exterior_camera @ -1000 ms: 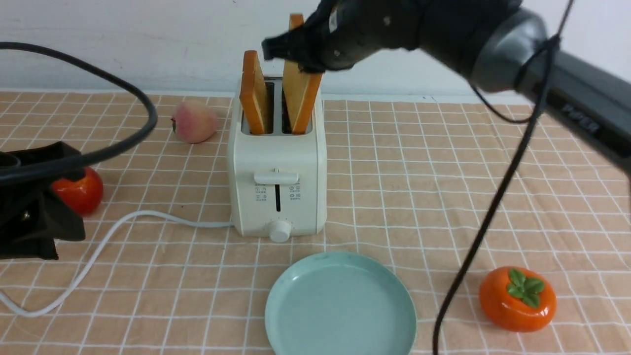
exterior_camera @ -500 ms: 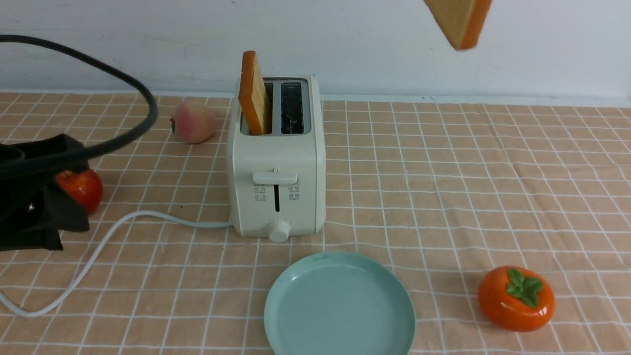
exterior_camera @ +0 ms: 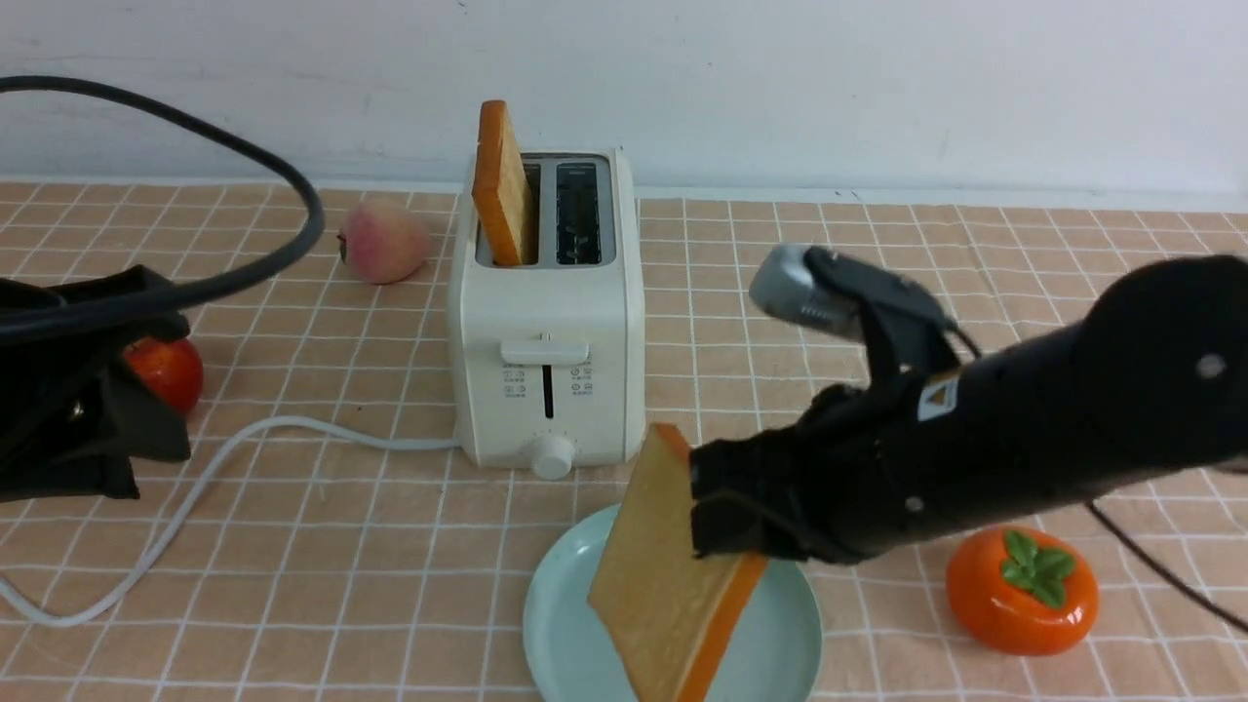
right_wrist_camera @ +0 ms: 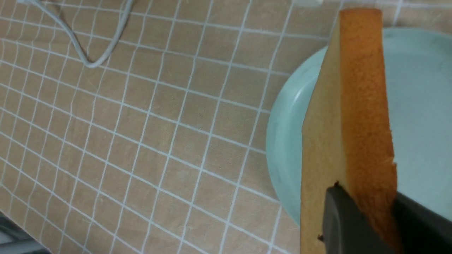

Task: Take toasted bread from bread machine on light coffee tablecloth place on plate.
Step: 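Place the held slice of bread on top of the slice on the plate with the right gripper, then reach for a toast slice standing in the toaster with the left gripper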

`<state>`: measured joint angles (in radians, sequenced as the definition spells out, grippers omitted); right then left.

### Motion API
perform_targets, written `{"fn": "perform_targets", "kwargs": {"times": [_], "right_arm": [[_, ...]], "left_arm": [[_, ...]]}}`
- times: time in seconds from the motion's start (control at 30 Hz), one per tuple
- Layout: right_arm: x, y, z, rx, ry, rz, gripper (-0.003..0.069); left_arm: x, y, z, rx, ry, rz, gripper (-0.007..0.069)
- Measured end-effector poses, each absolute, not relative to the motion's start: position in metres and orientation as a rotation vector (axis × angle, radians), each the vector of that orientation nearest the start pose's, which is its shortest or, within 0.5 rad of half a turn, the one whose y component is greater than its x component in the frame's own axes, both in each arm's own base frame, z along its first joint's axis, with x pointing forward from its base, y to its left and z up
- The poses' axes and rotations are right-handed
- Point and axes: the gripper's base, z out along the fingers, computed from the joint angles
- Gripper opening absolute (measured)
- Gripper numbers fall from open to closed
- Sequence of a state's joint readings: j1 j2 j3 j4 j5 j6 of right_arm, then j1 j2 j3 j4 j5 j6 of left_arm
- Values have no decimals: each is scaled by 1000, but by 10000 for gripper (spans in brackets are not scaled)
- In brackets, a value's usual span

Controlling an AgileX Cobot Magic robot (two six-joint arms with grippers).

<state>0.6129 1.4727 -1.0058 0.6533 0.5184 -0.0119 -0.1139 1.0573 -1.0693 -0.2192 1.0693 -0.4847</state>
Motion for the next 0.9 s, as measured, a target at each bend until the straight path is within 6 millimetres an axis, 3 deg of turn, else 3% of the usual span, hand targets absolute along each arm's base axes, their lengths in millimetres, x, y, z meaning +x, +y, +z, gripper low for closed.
{"fn": "perform_targets", "kwargs": {"times": [0.1, 0.23, 0.4, 0.43, 0.47, 0.57, 0.7, 0.8, 0.9], "right_arm": [[249, 212, 245, -184, 2531, 940, 92], [257, 218, 228, -240, 2525, 918, 95], [259, 219, 224, -258, 2522, 908, 186], [259, 219, 223, -268, 2521, 903, 255], [259, 219, 223, -269, 2520, 903, 274], [257, 215, 229, -397, 2481, 834, 459], [253, 203, 248, -582, 2418, 734, 613], [251, 187, 273, -658, 2418, 683, 662], [251, 170, 297, -709, 2457, 597, 663]], "left_arm": [[190, -39, 361, -536, 2539, -517, 238], [189, -40, 361, -537, 2542, -518, 238], [189, -40, 361, -538, 2549, -518, 239], [189, -40, 361, -538, 2551, -517, 239], [189, -40, 361, -538, 2551, -517, 239], [189, -40, 361, -538, 2551, -517, 239], [189, -40, 361, -560, 2542, -525, 242], [193, -40, 364, -581, 2479, -558, 242], [202, -42, 371, -581, 2363, -620, 242]]}}
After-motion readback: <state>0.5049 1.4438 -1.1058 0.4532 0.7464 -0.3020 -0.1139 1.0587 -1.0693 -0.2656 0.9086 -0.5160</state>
